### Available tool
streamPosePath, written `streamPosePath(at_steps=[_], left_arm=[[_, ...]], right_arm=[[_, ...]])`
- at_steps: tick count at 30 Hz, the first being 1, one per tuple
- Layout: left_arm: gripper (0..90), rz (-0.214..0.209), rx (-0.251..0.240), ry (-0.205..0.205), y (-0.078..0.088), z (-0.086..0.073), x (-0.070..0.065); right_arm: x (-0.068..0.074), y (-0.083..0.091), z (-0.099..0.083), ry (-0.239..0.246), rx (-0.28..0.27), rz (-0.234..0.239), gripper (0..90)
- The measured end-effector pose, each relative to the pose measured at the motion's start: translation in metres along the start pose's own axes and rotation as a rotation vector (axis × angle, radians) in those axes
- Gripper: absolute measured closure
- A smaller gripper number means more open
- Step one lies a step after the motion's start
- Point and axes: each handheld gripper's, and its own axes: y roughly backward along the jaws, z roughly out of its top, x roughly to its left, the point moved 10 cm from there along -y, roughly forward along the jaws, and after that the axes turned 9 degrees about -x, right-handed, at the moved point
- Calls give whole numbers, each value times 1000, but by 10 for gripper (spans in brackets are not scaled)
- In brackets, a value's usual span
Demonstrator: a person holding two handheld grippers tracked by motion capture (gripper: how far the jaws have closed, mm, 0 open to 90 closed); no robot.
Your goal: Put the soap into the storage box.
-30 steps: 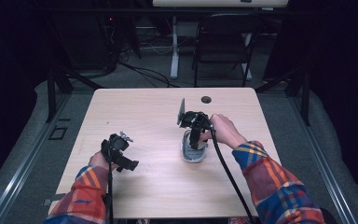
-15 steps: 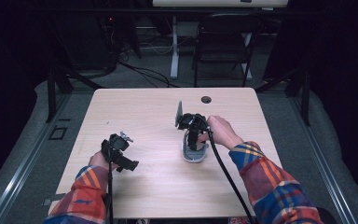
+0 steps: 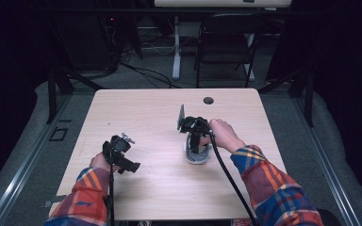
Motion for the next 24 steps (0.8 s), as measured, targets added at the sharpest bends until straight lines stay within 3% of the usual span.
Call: streamPosePath(at_steps=[7,17,24], left_arm=[[0,3,0,-2,-1,0,0],[0,0,3,-1,-1,0,0],[0,-3,4,-2,-1,0,0]], right_arm=[[-1,-1,0,-7,-22,10,235],[0,10,0,-18,-67,4,212],[4,24,-1,-11,-112,4,143]])
